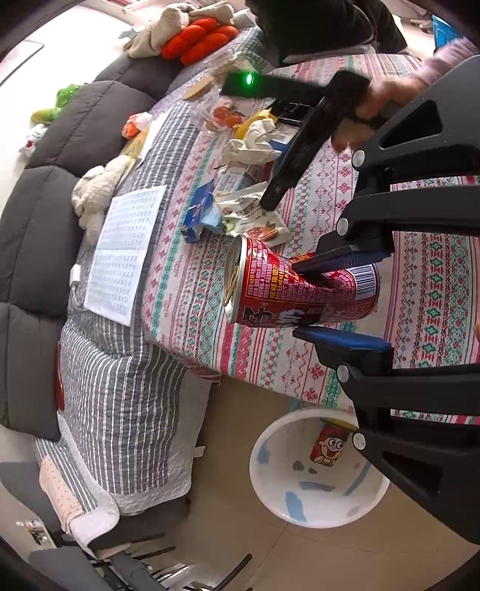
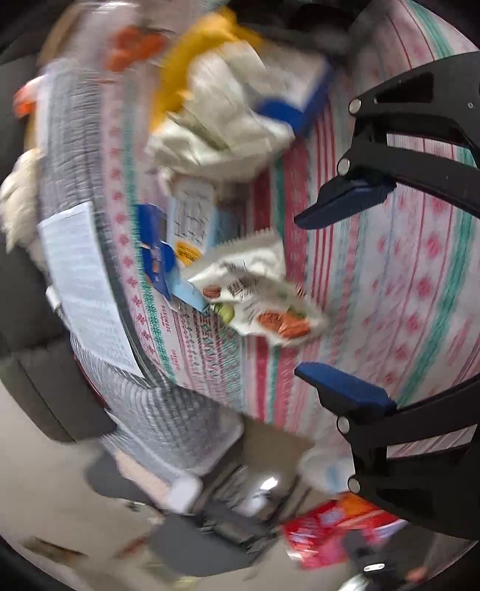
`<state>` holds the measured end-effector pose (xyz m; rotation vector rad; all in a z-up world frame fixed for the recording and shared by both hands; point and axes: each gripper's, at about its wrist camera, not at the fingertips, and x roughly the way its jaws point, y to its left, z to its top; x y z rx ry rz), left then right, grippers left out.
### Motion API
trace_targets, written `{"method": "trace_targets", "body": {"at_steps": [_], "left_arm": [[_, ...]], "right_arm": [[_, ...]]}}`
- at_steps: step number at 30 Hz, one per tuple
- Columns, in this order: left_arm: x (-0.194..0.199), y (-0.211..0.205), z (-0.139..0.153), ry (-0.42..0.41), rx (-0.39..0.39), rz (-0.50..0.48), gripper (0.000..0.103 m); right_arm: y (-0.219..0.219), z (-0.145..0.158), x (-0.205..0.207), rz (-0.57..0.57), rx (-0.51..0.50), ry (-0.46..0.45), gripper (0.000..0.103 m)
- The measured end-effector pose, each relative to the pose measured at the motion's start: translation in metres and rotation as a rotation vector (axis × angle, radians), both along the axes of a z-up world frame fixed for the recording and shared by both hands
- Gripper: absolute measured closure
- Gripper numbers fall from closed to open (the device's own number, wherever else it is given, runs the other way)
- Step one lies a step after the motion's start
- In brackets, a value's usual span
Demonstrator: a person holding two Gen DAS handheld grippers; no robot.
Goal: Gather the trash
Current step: 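Grasp the snack wrapper with the right tool while the left tool holds the red can, then drop the red can into the bin with the left tool while the right tool drops the wrapper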
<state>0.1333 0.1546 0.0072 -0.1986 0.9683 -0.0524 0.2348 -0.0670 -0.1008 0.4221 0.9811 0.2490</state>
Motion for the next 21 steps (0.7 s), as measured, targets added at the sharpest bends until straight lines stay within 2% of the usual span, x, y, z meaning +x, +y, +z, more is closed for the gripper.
{"method": "trace_targets", "body": {"at_steps": [3, 5, 6, 9, 11, 14, 21], "left_arm": [[-0.001, 0.012, 0.002, -0.007, -0.018, 0.023, 0.074], [-0.001, 0.019, 0.001, -0.003, -0.024, 0.035, 0.074], [-0.001, 0.021, 0.001, -0.002, -0.025, 0.039, 0.074], [-0.001, 0.028, 0.001, -0.003, -0.031, 0.047, 0.074], [-0.001, 0.033, 0.001, -0.005, -0.035, 0.055, 0.074], [-0.001, 0.041, 0.004, -0.013, -0.049, 0.070, 0.074], [-0.005, 0.051, 0.007, -0.033, -0.055, 0.096, 0.074]], "right_arm": [[0.005, -0.020, 0.013, -0.080, 0.065, 0.044, 0.036], [0.007, -0.023, 0.018, -0.124, 0.092, 0.012, 0.038], [0.009, -0.023, 0.020, -0.124, 0.094, 0.000, 0.047], [0.017, -0.025, 0.030, -0.107, 0.104, -0.001, 0.083], [0.017, -0.026, 0.031, -0.117, 0.099, -0.004, 0.091], [0.014, -0.024, 0.030, -0.121, 0.087, -0.015, 0.092], [0.019, -0.002, 0.020, -0.086, -0.032, -0.086, 0.093]]}}
